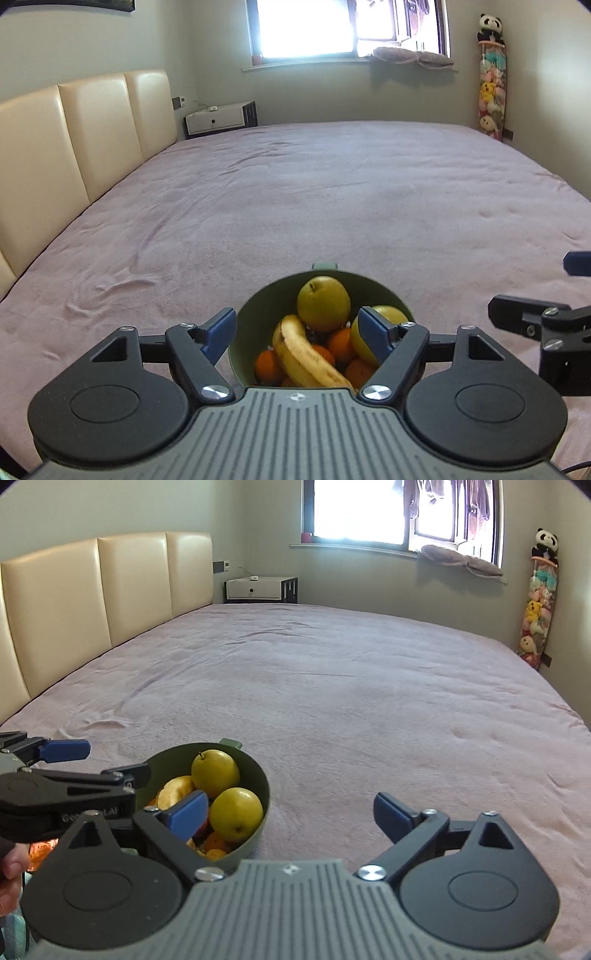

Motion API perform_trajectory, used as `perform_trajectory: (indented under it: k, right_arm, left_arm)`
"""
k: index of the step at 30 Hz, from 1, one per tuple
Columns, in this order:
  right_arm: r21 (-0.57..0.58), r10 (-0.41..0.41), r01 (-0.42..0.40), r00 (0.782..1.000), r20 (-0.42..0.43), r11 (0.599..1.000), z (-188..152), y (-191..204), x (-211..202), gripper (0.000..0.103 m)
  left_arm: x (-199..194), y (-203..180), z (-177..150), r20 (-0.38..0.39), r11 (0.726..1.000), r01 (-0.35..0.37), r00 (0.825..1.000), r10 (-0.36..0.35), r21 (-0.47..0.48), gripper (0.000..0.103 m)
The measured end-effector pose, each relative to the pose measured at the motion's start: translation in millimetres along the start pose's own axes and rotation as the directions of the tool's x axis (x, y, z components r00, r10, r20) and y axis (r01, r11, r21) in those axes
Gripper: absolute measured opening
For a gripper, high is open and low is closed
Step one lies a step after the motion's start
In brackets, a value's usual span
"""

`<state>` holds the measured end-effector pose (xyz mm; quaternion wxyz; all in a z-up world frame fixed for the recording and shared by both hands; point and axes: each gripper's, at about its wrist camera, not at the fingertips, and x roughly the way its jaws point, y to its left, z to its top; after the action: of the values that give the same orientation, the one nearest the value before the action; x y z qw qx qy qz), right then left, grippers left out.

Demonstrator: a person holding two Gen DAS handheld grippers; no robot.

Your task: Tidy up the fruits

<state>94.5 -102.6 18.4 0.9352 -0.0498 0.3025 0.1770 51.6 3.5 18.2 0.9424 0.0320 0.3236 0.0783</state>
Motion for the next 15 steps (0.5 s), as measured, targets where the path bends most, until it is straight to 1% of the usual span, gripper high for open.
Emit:
perform_trajectory:
  k: [4,8,12,15]
  right_arm:
    - [0.011,-0.025,0.025,1.0,-0.005,1.0,-12,-3,-10,0.095]
    - [0.044,-0.05,0.052,0.998,-0.033,0.998,-26,-8,-14,0.095]
    - [0.054,-0.062,0.065,0.996,-0.062,0.996,-35,-12,-10,0.095]
    - [0.053,-0.069,0.073,0.995,-0.066,0.996,-36,-13,-3,0.096]
  left_arm:
    - [-3,-8,-11,-0.031,1.0,0.022,0.999,-0.022,0.008,0.088]
    - [-5,-14,-13,-0.04,0.999,0.029,0.999,-0.029,0.017,0.088]
    - [-3,-14,-12,-0.042,0.999,0.031,0.999,-0.031,0.005,0.088]
    - [1,-15,-13,-0.054,1.0,0.029,0.998,-0.029,0.002,0.088]
